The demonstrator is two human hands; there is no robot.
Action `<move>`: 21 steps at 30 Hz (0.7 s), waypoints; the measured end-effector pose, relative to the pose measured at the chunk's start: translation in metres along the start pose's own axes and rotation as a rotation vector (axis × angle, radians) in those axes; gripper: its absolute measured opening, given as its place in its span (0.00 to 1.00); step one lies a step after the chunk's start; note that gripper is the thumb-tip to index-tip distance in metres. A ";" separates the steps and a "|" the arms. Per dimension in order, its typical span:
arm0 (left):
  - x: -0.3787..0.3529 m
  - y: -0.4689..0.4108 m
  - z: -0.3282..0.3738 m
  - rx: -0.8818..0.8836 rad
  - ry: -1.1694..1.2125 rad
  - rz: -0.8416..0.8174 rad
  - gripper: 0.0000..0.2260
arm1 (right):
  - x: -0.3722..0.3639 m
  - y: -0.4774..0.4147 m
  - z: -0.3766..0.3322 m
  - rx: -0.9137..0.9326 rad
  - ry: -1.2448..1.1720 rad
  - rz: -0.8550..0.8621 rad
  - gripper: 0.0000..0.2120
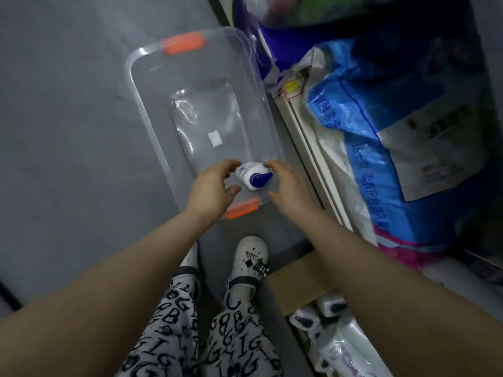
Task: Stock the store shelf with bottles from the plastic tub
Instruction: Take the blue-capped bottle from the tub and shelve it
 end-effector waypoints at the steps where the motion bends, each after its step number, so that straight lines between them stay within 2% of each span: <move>1: -0.011 -0.007 -0.010 0.006 -0.001 -0.010 0.23 | -0.010 -0.009 0.006 -0.001 0.013 -0.020 0.31; 5: -0.043 -0.031 -0.042 0.023 -0.011 -0.045 0.24 | -0.038 -0.036 0.018 0.025 0.057 -0.059 0.29; 12: -0.066 -0.055 -0.082 0.075 0.027 -0.059 0.26 | -0.054 -0.064 0.018 0.111 -0.024 0.086 0.23; 15: -0.063 -0.068 -0.089 0.090 0.109 -0.011 0.26 | -0.049 -0.077 0.012 0.139 -0.098 0.108 0.27; 18: -0.063 -0.084 -0.096 0.093 0.199 0.001 0.25 | -0.056 -0.090 0.005 0.132 -0.109 0.033 0.33; 21: -0.068 -0.097 -0.100 0.072 0.315 -0.002 0.27 | -0.062 -0.099 -0.001 0.116 -0.213 -0.023 0.34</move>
Point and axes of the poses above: each hand's wrist, its own y-axis away from the middle knuckle, its own x-axis out of the back of the hand, z = x × y, the point moved 7 cm from there along -y, towards the middle knuckle, and after that the axes turned 5 degrees about -x, right-handed, at the moved point
